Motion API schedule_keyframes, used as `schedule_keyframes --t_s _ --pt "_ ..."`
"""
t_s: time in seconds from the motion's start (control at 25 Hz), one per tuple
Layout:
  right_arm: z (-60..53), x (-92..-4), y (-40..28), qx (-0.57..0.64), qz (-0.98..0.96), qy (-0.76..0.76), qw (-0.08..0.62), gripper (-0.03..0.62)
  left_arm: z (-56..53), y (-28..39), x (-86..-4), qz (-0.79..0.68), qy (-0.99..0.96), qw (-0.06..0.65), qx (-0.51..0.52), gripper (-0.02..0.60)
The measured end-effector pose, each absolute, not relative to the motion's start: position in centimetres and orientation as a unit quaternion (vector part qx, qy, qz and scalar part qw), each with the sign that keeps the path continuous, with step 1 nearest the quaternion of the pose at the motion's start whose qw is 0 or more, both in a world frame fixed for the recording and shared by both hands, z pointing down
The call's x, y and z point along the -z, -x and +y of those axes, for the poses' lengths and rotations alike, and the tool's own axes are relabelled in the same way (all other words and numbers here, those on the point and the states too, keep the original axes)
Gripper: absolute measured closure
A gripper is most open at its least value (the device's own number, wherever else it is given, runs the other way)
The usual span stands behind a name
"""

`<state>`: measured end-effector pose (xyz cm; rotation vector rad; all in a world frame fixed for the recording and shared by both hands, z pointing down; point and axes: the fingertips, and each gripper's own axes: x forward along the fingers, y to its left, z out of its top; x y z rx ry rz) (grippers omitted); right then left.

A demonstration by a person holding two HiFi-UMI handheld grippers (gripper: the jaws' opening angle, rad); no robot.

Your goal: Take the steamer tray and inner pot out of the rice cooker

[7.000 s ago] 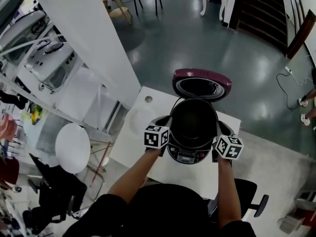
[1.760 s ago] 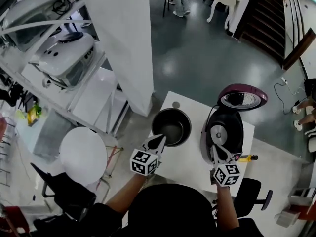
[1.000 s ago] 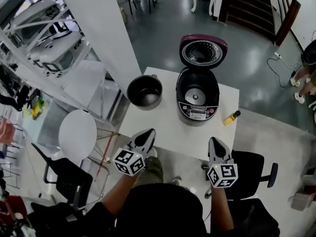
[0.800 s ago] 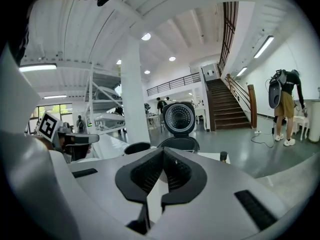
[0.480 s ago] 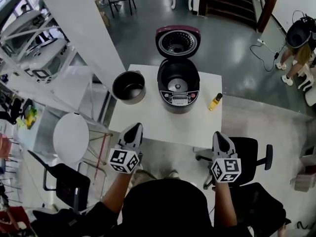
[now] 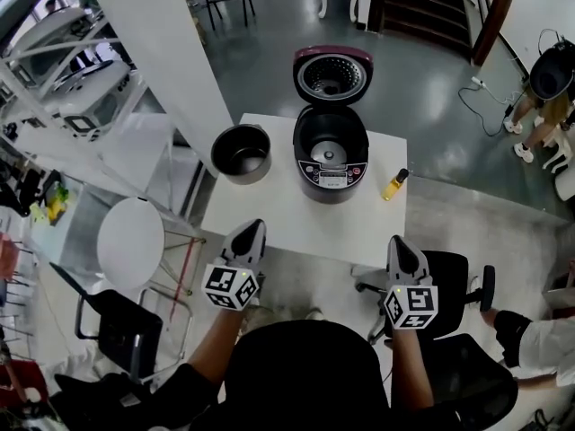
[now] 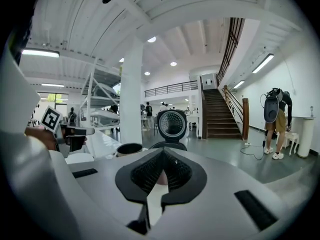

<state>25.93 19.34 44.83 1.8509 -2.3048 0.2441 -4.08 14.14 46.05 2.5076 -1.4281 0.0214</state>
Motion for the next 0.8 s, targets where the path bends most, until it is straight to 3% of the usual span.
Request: schedule_keyframes --t_s 0.8 --pt "22.4 -44.0 -25.9 -0.077 -0.763 -0.639 0.065 0.595 19.3 5.0 -46.3 -0.491 -0.859 0.146 0.001 0.577"
